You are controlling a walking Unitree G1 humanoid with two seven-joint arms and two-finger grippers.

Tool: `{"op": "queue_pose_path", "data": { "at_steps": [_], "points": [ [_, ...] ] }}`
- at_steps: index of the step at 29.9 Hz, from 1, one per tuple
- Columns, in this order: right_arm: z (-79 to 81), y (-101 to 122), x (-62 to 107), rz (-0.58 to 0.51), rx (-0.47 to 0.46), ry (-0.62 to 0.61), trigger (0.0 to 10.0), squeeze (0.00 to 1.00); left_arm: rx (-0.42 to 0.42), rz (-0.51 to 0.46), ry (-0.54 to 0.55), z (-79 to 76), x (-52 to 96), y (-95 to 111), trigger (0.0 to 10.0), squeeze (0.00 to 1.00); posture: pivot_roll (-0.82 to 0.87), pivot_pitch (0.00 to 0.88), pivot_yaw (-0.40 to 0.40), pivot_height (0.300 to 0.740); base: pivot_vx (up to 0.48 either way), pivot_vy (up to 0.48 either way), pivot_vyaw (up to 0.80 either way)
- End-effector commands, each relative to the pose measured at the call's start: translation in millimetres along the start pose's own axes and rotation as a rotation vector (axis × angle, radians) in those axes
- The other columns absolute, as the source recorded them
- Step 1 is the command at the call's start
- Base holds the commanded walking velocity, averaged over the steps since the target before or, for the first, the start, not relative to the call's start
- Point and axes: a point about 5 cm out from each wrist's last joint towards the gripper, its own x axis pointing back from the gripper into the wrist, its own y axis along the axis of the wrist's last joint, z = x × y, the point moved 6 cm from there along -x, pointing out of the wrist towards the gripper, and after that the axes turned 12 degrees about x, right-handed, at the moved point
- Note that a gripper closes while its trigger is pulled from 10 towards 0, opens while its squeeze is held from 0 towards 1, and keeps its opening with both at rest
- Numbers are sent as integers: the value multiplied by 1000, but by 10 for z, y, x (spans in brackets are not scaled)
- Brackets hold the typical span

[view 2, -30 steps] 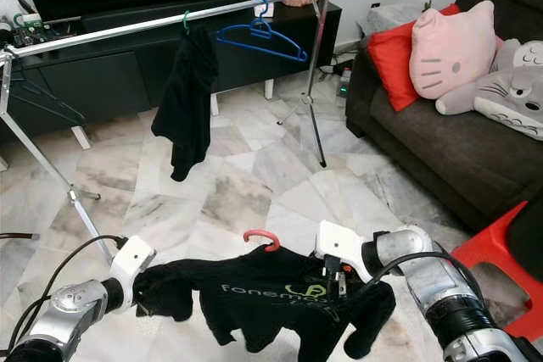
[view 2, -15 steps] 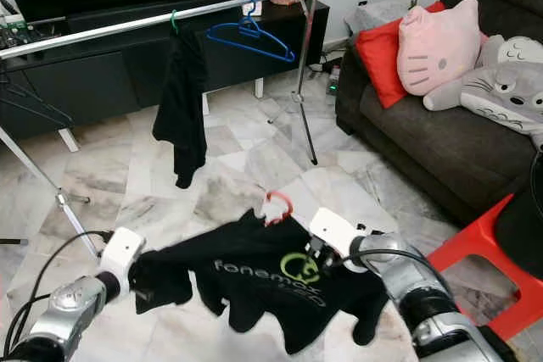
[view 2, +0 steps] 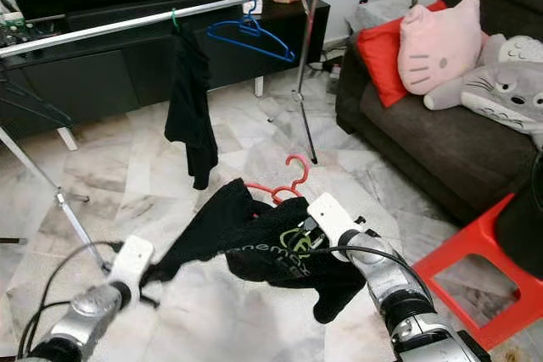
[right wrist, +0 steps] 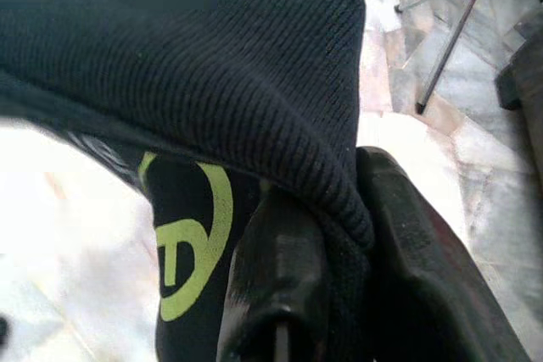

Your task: Hang hanger

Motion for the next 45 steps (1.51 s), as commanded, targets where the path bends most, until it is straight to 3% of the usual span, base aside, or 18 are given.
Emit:
{"op": "queue_pose_path", "data": {
  "at_steps": [1,5,6,7,9,12,15,18,19,20,28,34,38,45],
  "points": [
    [-313,149,57,-82,-69,-108,10000,0,-9,120,6,58,73,-339,0,0,-32,0,-26,740,0,0,0],
    [-245,165,48,-101,-77,-73,10000,0,-36,90,-37,37,69,-246,0,0,-30,0,-29,740,0,0,0],
    [-211,181,46,-117,-80,-52,10000,0,-35,70,-4,114,72,-179,2941,0,-29,0,-30,740,0,0,0],
    [-196,202,48,-134,-79,-41,10000,0,-23,54,19,168,76,-130,10000,0,-26,0,-31,740,0,0,0],
    [-177,214,48,-145,-95,-19,10000,0,30,40,40,233,82,-98,10000,0,-28,0,-31,740,0,0,0],
    [-139,192,52,-139,-99,24,10000,0,18,24,43,242,83,-68,10000,0,-27,0,-32,740,0,0,0],
    [18,63,83,-86,-13,153,10000,0,13,-25,98,342,94,50,10000,0,-25,0,-42,740,0,0,0],
    [93,22,110,-76,41,213,10000,0,9,-36,94,346,97,78,10000,0,-25,0,-42,740,0,0,0],
    [124,4,126,-73,66,244,10000,0,8,-42,72,327,100,94,10000,784,-25,0,-44,740,0,0,0],
    [122,3,130,-73,74,250,10000,0,3,-45,56,312,102,101,10000,1000,-25,0,-44,740,0,0,0],
    [66,24,130,-77,105,239,10000,0,-40,-78,-110,155,160,153,10000,1000,-24,0,-43,740,0,0,0],
    [153,71,161,-118,147,310,10000,0,-11,-145,-73,339,220,349,10000,1000,-17,0,-42,740,0,0,0],
    [225,97,201,-147,167,376,10000,0,120,-270,-118,328,254,636,10000,1000,-18,0,-41,740,0,0,0],
    [195,179,170,-169,197,351,10000,0,247,-313,-267,95,258,760,10000,1000,-21,0,-37,740,0,0,0]
  ]
}}
